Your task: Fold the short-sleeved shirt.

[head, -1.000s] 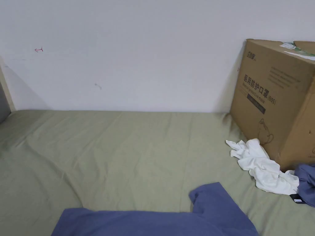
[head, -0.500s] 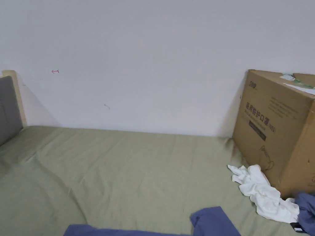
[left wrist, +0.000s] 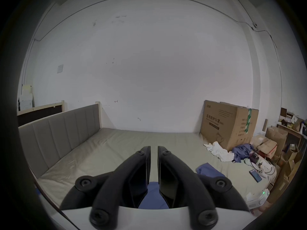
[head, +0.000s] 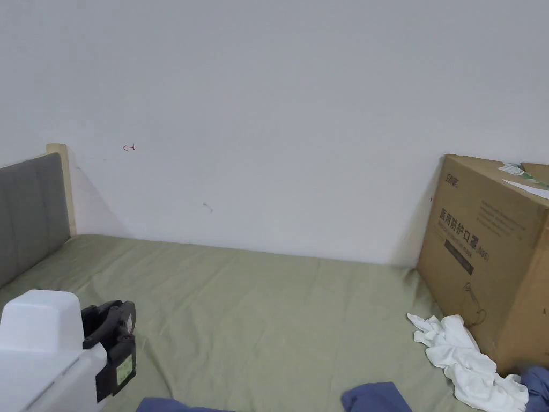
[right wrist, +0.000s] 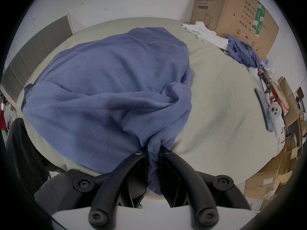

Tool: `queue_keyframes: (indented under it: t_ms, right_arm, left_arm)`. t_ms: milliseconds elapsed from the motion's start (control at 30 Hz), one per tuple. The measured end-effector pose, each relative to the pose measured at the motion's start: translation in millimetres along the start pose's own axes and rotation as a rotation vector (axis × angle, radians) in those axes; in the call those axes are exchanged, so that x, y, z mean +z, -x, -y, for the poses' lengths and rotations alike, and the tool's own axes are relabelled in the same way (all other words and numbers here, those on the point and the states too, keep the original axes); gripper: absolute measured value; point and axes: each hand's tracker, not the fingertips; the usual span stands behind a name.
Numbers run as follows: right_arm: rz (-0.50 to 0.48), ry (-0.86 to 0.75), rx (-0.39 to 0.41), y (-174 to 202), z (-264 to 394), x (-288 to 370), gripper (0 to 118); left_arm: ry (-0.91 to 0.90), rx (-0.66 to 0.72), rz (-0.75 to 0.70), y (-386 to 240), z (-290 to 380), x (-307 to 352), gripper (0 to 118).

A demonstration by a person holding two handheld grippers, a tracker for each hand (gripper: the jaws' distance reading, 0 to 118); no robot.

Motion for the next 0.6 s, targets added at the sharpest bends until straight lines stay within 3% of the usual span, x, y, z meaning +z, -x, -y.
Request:
queue_keyframes:
  t_ms: [100, 200, 267, 400, 433, 533, 567, 600]
  right_arm:
    - [0.092, -0.092, 0.019, 13, -4, 32, 20]
    - [0.138, -0.322, 0.055, 25, -23, 103, 34]
    - [0.16, -0.484, 0.038, 30, -44, 160, 41]
    - [0.188, -0.785, 0.046, 42, -84, 261, 43]
    - [0.219, -0.819, 0.051, 35, -92, 257, 44]
    - [0.254, -0.947, 0.067, 29, -102, 265, 41]
    - [0.248, -0.955, 0.061, 33, -105, 271, 33]
    - [0.235, -0.956, 0.054, 36, -106, 275, 12]
  left_arm:
    - [0.025, 0.0, 0.025, 3, 6, -1, 9]
    - [0.042, -0.013, 0.019, 9, 13, -2, 9]
    - [0.056, -0.013, 0.001, 11, 20, -4, 9]
    - [0.097, -0.053, 0.008, 3, 37, -10, 9]
    - [0.121, -0.075, 0.028, 0, 41, -11, 9]
    - [0.134, -0.05, 0.049, -4, 48, -10, 9]
    - [0.14, -0.043, 0.054, -5, 50, -10, 9]
    - [0.142, -0.043, 0.058, -6, 51, -9, 9]
